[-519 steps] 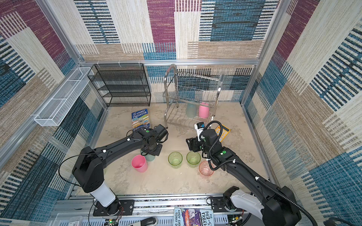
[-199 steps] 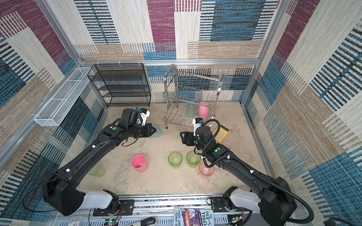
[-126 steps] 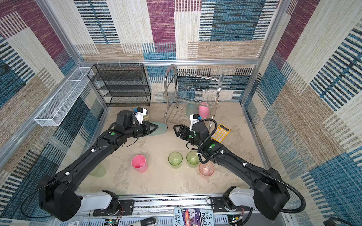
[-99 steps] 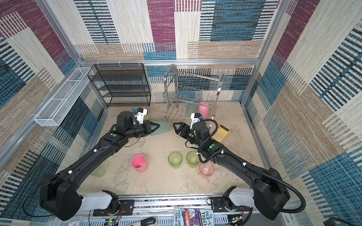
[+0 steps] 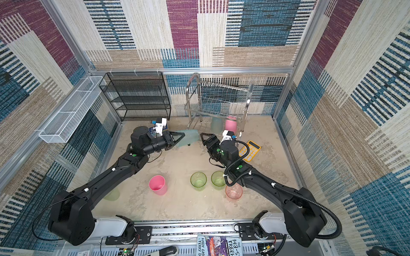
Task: Load the cups into the dish rack
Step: 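Bring the held teal cup with the left gripper toward the right gripper, then grasp the teal cup with the right gripper and open the left gripper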
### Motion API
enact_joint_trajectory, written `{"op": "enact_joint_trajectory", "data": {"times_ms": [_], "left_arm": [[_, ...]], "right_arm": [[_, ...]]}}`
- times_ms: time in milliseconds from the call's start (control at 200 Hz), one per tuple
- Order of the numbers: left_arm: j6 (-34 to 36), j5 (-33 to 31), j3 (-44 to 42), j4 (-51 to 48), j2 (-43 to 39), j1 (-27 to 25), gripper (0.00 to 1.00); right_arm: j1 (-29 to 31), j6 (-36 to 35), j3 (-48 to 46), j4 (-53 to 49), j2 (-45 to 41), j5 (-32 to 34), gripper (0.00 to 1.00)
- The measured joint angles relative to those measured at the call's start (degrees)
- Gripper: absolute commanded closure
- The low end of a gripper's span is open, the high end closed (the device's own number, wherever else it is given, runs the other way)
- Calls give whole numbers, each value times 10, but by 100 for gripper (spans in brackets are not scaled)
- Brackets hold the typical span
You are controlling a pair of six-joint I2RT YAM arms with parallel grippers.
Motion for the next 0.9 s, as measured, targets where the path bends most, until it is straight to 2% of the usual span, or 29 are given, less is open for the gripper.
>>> {"op": "enact_joint_trajectory", "data": {"times_ms": [361,601,901], "left_arm": [[-52,21,-2,64,38,0,89],[-75,19,-11,82,36,0,89],[-144,-10,-42,100,28,0,89]], "right_arm": [[-1,71,-9,97,64,-16,10],[-1,77,10,141,100,-17,9],[0,83,18,203,147,-23,10]]}}
